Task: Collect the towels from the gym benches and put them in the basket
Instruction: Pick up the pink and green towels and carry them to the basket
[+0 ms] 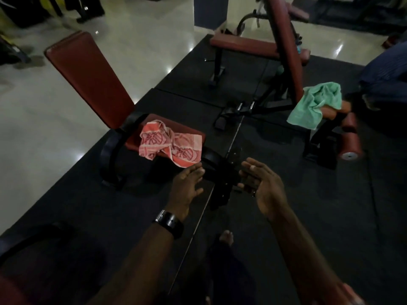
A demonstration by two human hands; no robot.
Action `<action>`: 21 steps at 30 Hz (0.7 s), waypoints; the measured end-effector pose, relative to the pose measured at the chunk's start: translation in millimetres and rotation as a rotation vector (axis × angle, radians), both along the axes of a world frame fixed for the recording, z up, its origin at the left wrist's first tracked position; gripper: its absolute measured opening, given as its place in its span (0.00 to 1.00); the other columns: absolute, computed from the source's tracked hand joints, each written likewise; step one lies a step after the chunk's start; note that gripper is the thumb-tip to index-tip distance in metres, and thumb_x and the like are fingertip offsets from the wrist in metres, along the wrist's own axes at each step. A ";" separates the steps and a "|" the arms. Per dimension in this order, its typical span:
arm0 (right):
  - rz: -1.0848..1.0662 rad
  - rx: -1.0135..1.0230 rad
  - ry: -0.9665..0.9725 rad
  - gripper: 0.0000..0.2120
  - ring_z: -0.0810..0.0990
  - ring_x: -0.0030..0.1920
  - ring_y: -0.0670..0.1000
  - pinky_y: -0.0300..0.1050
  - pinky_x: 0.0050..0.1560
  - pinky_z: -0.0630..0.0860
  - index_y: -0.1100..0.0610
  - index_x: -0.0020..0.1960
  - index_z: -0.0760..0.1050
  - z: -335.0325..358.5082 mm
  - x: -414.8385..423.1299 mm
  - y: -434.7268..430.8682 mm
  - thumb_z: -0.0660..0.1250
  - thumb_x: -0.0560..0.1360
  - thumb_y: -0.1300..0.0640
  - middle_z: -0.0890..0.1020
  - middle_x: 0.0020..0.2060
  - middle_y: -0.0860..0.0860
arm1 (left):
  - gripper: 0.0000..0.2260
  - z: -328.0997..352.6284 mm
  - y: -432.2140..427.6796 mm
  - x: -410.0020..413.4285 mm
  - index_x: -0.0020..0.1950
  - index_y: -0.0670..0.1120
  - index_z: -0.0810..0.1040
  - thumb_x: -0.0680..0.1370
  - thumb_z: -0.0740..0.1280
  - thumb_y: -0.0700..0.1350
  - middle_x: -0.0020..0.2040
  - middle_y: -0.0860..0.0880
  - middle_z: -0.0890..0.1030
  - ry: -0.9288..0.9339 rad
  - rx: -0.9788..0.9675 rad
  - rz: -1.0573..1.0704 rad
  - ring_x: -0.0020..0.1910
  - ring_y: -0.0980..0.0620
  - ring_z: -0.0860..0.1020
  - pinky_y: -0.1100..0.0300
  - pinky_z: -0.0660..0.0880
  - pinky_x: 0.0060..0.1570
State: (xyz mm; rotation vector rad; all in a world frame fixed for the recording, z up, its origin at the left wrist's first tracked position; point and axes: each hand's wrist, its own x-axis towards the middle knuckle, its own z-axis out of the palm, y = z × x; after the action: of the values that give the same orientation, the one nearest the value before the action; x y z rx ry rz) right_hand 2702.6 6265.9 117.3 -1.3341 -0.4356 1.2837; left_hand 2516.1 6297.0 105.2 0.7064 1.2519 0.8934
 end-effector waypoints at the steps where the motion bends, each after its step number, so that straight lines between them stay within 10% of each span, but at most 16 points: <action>1: 0.008 -0.002 0.006 0.13 0.80 0.55 0.56 0.54 0.50 0.77 0.60 0.62 0.76 -5.0 0.1 21.4 0.61 0.79 0.63 0.81 0.59 0.57 | 0.12 -5.2 17.0 0.6 0.64 0.47 0.76 0.81 0.64 0.41 0.61 0.48 0.78 0.008 -0.013 0.009 0.62 0.49 0.75 0.49 0.71 0.59; 9: 0.117 -0.080 0.048 0.09 0.81 0.51 0.52 0.50 0.48 0.78 0.52 0.53 0.79 -34.2 -2.1 200.5 0.62 0.79 0.61 0.83 0.53 0.52 | 0.10 -38.3 179.2 0.3 0.62 0.51 0.76 0.82 0.64 0.43 0.61 0.49 0.79 0.134 -0.073 0.066 0.61 0.51 0.76 0.48 0.72 0.61; 15: 0.188 -0.159 0.002 0.10 0.83 0.47 0.47 0.48 0.46 0.79 0.51 0.53 0.80 -62.6 -9.8 297.1 0.62 0.78 0.60 0.86 0.44 0.45 | 0.08 -97.7 305.5 -30.4 0.46 0.54 0.79 0.80 0.65 0.41 0.61 0.46 0.80 0.196 -0.180 0.153 0.53 0.52 0.79 0.58 0.76 0.44; 21: 0.127 -0.280 -0.037 0.11 0.82 0.53 0.52 0.49 0.45 0.80 0.51 0.54 0.80 -107.5 -40.0 363.8 0.60 0.80 0.61 0.86 0.48 0.46 | 0.12 -186.3 412.2 -64.2 0.60 0.43 0.78 0.77 0.70 0.41 0.68 0.41 0.77 0.158 -0.400 0.181 0.63 0.42 0.76 0.46 0.73 0.65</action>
State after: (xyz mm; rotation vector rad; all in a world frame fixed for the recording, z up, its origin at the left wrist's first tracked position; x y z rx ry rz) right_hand 2662.7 6629.8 9.8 -1.5868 -0.3808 1.4667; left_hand 2451.8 6709.2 -81.2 0.3528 1.5980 0.7102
